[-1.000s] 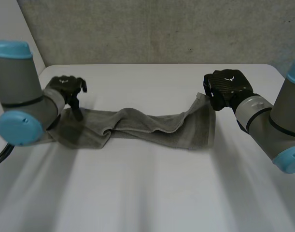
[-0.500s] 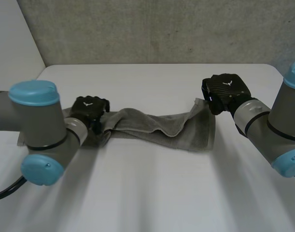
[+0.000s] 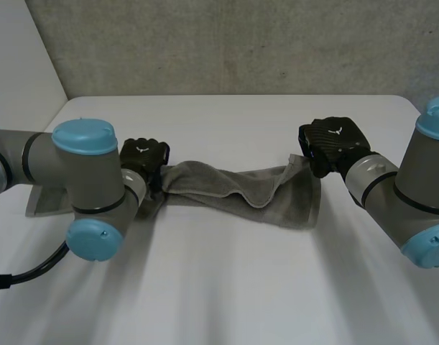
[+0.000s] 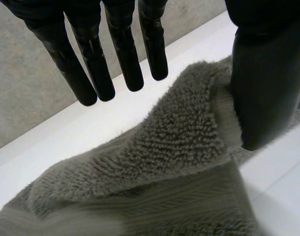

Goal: Fold the towel.

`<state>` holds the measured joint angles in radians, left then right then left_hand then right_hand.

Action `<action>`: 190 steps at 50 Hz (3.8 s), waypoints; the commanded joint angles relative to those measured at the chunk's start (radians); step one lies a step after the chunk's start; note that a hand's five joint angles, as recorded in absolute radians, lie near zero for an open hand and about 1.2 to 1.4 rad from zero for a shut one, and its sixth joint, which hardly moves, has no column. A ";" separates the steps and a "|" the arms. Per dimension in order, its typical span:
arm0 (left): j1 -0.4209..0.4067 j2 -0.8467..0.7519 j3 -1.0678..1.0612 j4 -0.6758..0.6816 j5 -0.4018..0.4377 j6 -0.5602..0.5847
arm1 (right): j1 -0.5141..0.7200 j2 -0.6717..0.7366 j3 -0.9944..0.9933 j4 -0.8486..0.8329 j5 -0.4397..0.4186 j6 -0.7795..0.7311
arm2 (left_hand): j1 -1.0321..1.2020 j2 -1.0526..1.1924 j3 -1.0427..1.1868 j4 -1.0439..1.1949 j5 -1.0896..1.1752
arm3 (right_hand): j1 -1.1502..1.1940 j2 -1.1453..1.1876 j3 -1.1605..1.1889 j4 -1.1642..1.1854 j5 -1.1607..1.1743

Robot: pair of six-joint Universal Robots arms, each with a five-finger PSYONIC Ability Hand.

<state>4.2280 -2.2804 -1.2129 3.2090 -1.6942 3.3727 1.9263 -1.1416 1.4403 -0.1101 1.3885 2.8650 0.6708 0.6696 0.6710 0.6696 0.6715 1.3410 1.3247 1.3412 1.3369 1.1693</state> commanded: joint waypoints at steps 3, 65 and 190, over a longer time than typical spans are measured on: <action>0.006 -0.045 0.053 -0.006 -0.025 0.007 | 0.000 0.014 0.000 0.000 0.000 -0.001 | 0.044 0.045 0.044 0.045 -0.131 | 0.055 0.072 0.055 0.059 0.052; 0.202 -0.061 1.101 -0.279 0.111 -0.179 | 0.100 0.018 -0.487 -0.568 0.124 -0.141 | 0.725 0.727 0.725 0.727 0.550 | 0.055 0.072 0.055 0.059 0.052; 0.107 0.160 -0.272 -0.003 0.209 0.174 | 0.034 0.051 0.381 -0.232 0.026 -0.243 | -0.108 -0.107 -0.108 -0.107 -0.283 | -0.510 -0.494 -0.511 -0.506 -0.513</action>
<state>4.3350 -2.1205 -1.4863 3.2059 -1.4849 3.5466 1.9607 -1.0929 1.8222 -0.3223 1.3970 2.6180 0.6544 0.6504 0.6449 0.6608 0.6360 0.8004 0.8011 0.8005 0.8000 0.6080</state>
